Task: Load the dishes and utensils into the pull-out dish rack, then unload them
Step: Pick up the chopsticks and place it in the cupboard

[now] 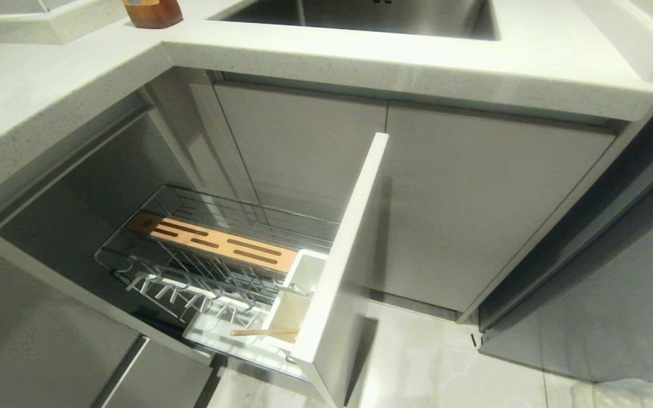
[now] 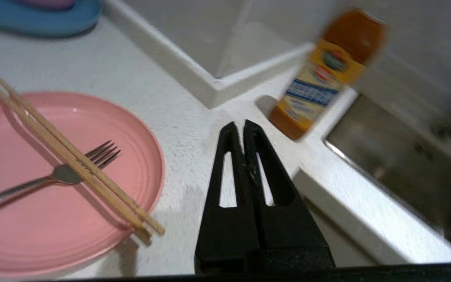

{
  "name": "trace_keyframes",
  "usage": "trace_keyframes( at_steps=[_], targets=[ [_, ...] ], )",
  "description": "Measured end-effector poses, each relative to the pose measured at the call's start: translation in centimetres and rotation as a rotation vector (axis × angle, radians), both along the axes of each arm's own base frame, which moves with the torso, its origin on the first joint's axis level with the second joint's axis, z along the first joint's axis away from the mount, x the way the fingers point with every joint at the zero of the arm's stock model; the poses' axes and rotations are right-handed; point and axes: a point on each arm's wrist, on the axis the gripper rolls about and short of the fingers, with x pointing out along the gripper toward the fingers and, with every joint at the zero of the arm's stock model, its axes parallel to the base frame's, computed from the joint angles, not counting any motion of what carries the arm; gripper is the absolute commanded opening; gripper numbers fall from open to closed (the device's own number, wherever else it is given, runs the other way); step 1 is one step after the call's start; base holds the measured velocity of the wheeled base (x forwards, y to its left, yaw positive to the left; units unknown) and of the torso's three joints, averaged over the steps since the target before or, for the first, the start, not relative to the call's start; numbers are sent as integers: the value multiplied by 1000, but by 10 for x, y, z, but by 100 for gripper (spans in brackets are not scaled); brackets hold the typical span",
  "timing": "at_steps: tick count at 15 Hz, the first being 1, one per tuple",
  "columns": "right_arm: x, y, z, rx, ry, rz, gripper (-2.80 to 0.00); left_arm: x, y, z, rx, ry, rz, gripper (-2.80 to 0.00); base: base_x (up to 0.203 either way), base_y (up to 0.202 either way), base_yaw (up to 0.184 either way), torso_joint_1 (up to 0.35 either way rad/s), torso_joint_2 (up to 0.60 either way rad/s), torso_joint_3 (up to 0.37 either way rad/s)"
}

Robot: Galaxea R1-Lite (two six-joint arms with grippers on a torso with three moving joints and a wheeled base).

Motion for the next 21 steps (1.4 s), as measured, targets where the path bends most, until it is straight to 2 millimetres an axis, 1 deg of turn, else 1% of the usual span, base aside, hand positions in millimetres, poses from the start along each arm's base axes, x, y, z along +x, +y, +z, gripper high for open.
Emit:
trace_keyframes(
  at_steps=[1,3,6,8,10,16,17,21],
  targets=[
    [0,0,0,0,0,0,-280,13,3,0,-73,10,49,-280,0,0,0,0,0,0],
    [0,0,0,0,0,0,-280,34,9,-4,-201,54,116,-280,0,0,0,0,0,0],
    [0,0,0,0,0,0,-280,53,20,-21,-300,157,235,-280,0,0,0,0,0,0],
    [0,0,0,0,0,0,-280,61,26,-30,-311,213,313,-280,0,0,0,0,0,0],
    [0,0,0,0,0,0,-280,66,32,-35,-316,251,350,-280,0,0,0,0,0,0],
    [0,0,0,0,0,-1,-280,70,37,-41,-321,290,368,-280,0,0,0,0,0,0],
    [0,0,0,0,0,0,-280,71,37,-42,-321,293,369,0,0,0,0,0,0,0],
    [0,0,0,0,0,0,-280,72,37,-42,-319,296,367,0,0,0,0,0,0,0]
  ],
)
